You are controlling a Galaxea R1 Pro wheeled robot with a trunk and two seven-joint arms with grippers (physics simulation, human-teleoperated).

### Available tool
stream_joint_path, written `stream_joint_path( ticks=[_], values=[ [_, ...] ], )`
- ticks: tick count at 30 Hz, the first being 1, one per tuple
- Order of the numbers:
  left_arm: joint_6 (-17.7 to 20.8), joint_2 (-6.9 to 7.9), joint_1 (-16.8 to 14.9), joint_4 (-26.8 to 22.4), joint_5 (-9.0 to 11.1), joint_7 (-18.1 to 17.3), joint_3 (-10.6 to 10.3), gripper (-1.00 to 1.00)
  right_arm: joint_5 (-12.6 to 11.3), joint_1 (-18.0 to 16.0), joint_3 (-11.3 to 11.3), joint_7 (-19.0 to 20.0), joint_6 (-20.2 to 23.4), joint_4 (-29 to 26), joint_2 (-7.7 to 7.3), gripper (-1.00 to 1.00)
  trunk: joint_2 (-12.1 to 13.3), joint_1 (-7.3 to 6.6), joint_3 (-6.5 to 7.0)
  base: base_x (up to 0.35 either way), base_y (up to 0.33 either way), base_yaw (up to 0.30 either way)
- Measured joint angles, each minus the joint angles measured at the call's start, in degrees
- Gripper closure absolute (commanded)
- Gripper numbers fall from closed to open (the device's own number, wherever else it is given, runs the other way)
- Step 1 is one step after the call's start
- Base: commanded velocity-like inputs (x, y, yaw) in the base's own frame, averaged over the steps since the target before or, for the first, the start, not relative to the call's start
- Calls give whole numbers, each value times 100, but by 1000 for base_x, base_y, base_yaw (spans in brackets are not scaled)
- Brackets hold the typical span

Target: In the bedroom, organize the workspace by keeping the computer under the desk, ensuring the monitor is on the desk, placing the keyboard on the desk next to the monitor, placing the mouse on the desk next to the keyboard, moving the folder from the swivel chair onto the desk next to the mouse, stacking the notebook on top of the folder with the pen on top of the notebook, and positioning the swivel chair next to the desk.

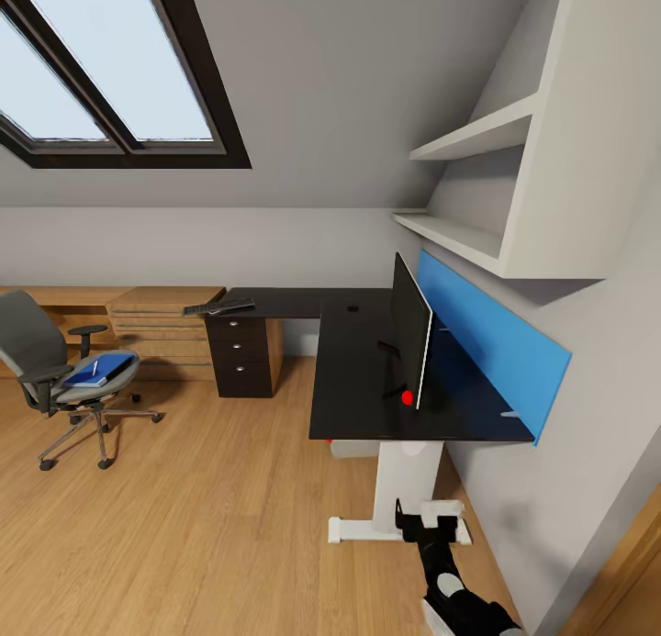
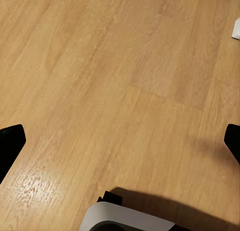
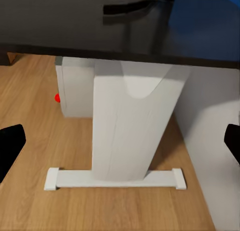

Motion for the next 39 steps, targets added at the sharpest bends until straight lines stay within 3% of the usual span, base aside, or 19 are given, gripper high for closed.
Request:
stream_joint_path(
  ticks=[7, 13, 19, 28, 39],
  values=[
    [-1, -8, 1, -2, 12, 2, 2, -100, -84, -1, -417, -180, 949, -1687, -553, -100, 0, 0, 0, 0, 0, 0],
    [-3, -10, 1, -1, 14, 3, 3, -100, -61, 0, -815, -369, 1433, -2787, -801, -100, 0, 0, 0, 0, 0, 0],
    [1, -10, 1, -1, 14, 2, 3, -100, -12, 0, -896, -560, 1659, -3641, -867, -100, 0, 0, 0, 0, 0, 0],
    [9, -17, 0, -1, 5, -5, 3, -100, 760, 4, -898, -1021, 1994, -4542, -917, -100, 0, 0, 0, 0, 0, 0],
    [-2, -20, 1, -2, -8, -95, -9, -100, 863, 51, -823, -969, 2835, -5743, -934, -100, 0, 0, 0, 0, 0, 0]
  ],
)
